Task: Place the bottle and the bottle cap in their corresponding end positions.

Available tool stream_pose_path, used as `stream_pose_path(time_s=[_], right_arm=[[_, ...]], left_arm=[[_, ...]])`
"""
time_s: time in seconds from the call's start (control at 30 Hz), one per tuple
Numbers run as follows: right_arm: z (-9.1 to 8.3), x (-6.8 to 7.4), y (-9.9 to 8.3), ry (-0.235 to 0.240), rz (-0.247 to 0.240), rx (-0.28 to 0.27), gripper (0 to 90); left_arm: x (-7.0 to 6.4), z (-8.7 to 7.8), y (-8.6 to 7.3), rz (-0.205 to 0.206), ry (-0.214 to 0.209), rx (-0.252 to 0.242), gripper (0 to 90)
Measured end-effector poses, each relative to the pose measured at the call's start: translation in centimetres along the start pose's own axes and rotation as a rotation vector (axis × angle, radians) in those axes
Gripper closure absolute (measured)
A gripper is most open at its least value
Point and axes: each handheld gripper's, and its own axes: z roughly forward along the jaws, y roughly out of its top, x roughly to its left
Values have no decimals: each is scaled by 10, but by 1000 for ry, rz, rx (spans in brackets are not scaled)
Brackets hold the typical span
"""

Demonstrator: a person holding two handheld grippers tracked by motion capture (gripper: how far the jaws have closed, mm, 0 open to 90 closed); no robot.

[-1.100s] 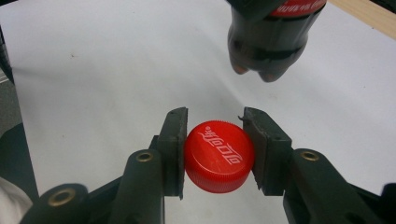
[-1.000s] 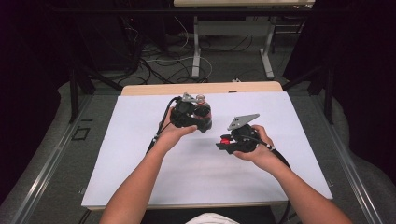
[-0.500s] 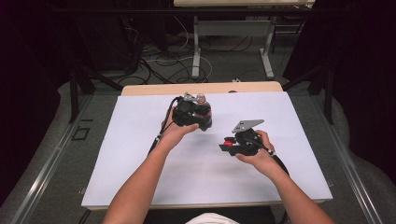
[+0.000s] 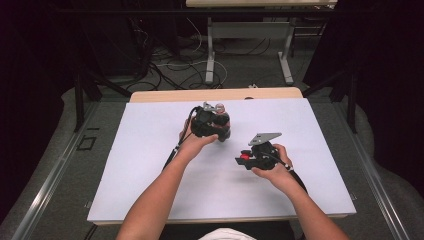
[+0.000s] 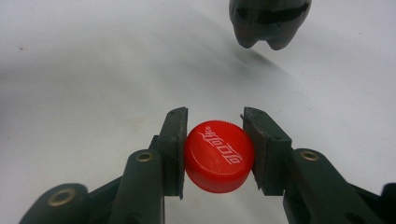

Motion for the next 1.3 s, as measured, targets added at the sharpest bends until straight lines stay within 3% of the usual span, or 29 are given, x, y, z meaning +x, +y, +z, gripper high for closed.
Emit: stream_pose_path(time_s=[0.37,0.47,0.77,1.03,1.23,1.3], right_arm=[[4,0,-2,6,3,22,610],[5,0,-2,-2,18,22,610],[7,-1,-3,-1,7,22,610],[13,2,-3,14,24,41,611],[28,9,-1,31,-10,41,611],[33,13,0,45,-29,61,611]], left_arm=[[-1,15,-11,19,5,43,307],[-2,17,-14,17,10,39,305],[-3,18,-20,42,20,29,294],[-1,18,-20,6,5,22,275],[2,13,-21,-49,-4,15,188],[4,8,-21,-38,-4,20,175]])
